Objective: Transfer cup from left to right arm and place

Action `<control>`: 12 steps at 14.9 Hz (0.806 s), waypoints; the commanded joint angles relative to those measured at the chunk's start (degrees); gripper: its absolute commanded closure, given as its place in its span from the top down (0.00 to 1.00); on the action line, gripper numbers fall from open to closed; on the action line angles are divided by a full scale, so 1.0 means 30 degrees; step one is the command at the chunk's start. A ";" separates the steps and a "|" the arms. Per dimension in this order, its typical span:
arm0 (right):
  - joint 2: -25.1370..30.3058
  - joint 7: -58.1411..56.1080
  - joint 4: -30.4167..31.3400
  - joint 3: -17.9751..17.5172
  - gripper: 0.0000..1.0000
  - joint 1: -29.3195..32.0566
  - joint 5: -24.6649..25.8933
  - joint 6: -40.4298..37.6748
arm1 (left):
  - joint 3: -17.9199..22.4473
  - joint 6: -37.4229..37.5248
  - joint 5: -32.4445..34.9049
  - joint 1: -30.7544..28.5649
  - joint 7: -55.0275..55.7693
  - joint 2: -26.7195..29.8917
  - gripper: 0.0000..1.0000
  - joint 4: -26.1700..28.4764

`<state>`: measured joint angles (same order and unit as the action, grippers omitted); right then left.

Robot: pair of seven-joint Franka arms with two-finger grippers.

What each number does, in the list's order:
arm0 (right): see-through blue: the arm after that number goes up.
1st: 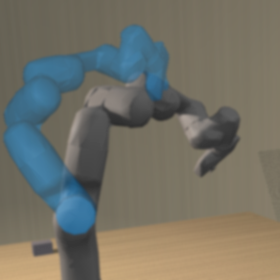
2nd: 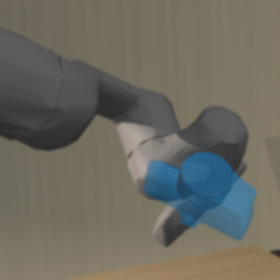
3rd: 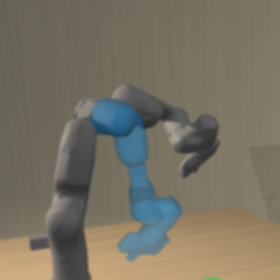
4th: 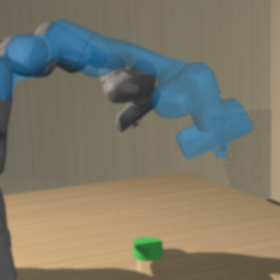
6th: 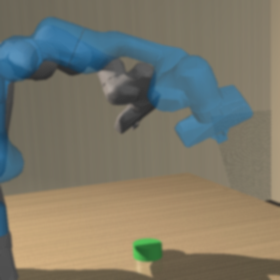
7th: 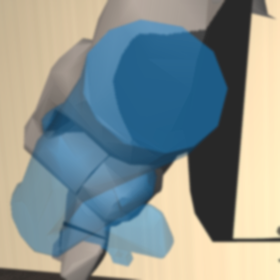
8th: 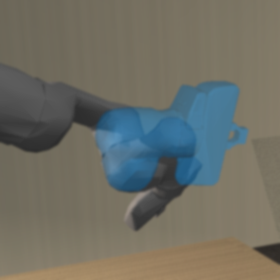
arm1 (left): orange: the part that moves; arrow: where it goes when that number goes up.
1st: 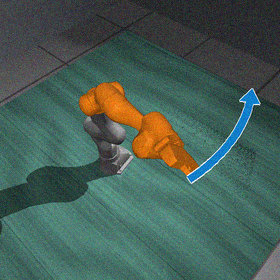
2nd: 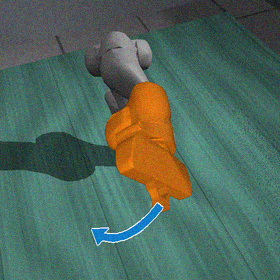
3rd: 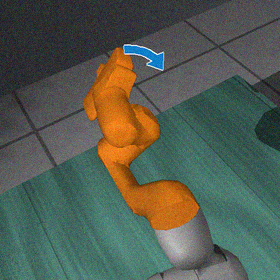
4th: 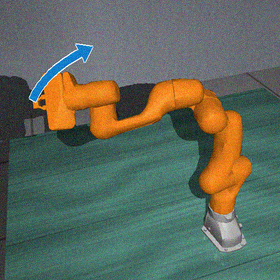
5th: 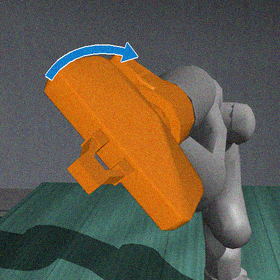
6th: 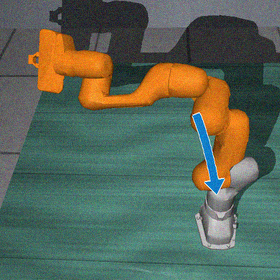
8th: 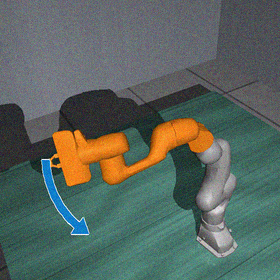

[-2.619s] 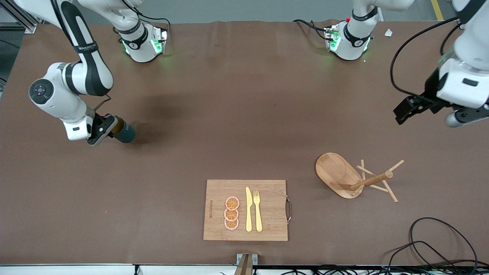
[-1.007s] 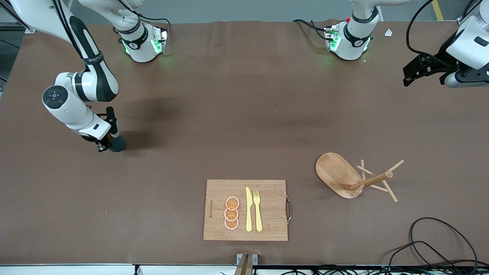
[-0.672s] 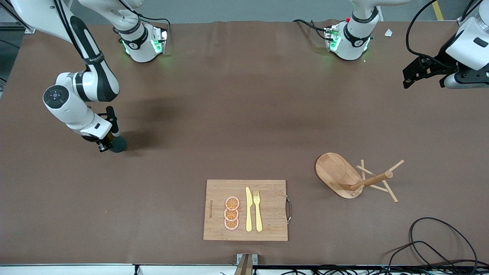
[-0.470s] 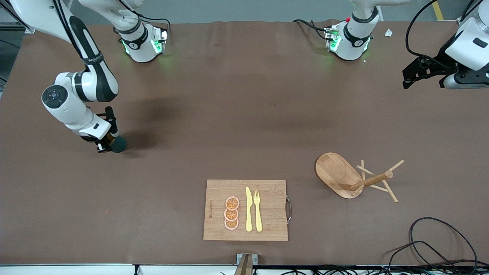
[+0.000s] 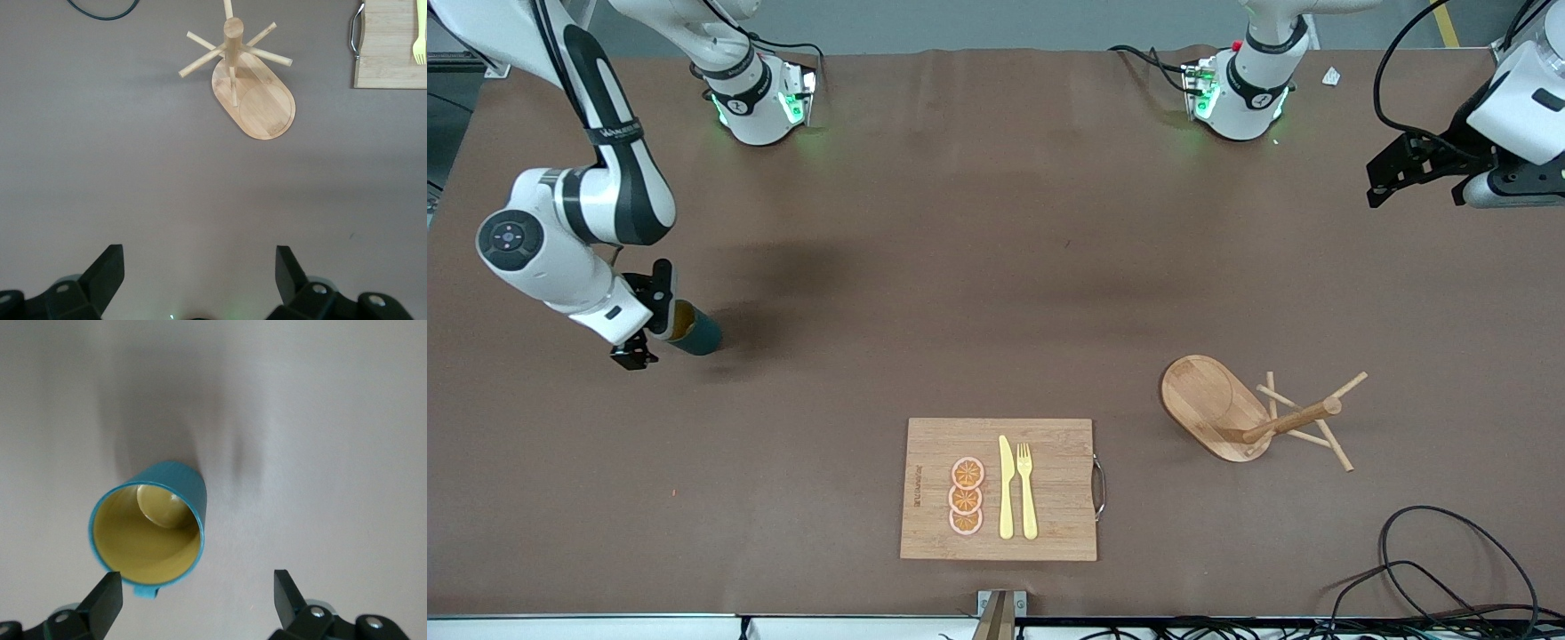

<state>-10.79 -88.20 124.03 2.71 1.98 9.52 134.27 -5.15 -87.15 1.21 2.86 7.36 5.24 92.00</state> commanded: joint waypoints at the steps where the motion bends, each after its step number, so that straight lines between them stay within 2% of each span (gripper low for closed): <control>1: 0.0344 0.4014 -0.1988 -0.0172 1.00 0.0015 -0.0678 -0.2967 | -0.0100 -0.0217 -0.0081 -0.0249 -0.0403 0.0187 1.00 0.0124; 4: 0.0315 0.8203 -0.3957 -0.0143 1.00 -0.0132 -0.1942 -0.6049 | -0.0100 -0.0246 -0.0023 -0.0220 -0.0403 0.0158 1.00 0.0123; 12: 0.0461 1.9568 -0.7034 -0.0142 1.00 -0.0190 -0.1973 -0.9713 | -0.0100 -0.0158 0.0007 -0.0307 -0.0432 0.0303 1.00 0.0153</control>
<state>-9.94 -37.49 105.01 2.43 1.55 4.33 108.10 -5.07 -87.36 1.21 2.66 7.35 5.24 92.00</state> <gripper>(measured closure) 0.000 0.000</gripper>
